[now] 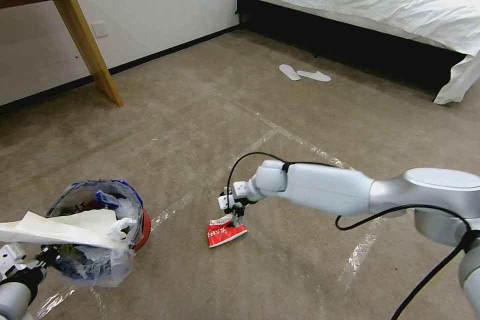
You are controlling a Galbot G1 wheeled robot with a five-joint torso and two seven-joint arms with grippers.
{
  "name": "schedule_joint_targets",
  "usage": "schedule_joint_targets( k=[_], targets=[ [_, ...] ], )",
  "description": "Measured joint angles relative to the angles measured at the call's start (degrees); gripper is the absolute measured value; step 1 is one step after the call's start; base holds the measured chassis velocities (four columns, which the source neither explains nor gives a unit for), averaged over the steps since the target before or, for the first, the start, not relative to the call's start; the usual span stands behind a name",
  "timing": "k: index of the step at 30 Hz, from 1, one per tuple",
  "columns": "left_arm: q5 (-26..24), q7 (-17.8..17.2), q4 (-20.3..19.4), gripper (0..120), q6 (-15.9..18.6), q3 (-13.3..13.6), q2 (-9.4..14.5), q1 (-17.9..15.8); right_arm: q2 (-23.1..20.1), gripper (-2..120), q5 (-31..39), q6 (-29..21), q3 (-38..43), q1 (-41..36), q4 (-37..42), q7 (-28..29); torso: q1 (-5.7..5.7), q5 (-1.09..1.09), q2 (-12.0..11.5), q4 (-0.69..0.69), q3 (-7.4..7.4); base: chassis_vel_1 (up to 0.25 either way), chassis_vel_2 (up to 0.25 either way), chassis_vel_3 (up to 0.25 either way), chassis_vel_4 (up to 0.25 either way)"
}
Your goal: Pick up the trash bin and place the garbage on the floor into it.
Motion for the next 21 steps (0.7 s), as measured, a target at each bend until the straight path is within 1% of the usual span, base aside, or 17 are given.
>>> schedule_joint_targets(
  k=[7,11,21],
  targets=[
    [0.0,-0.1,0.3,0,-0.1,-0.1,0.0,0.0,1.1,100,-0.8,1.0,0.4,-2.4,-4.8,0.9,0.00,0.00,0.0,-0.01,0.00,0.000,0.000,0.000,0.000],
    [-0.1,-0.1,0.2,0,-0.2,-0.2,0.0,0.3,1.6,100,-2.8,2.1,1.4,-3.9,-8.2,1.2,0.00,0.00,0.0,-0.01,0.00,0.000,0.000,0.000,0.000],
    [0.0,-0.2,-0.1,0,-0.3,-0.4,-0.4,0.8,2.7,100,-3.3,3.3,2.3,-6.2,-11.2,2.8,0.00,0.01,0.0,-0.01,0.00,0.000,0.000,0.000,0.000]
  ],
)
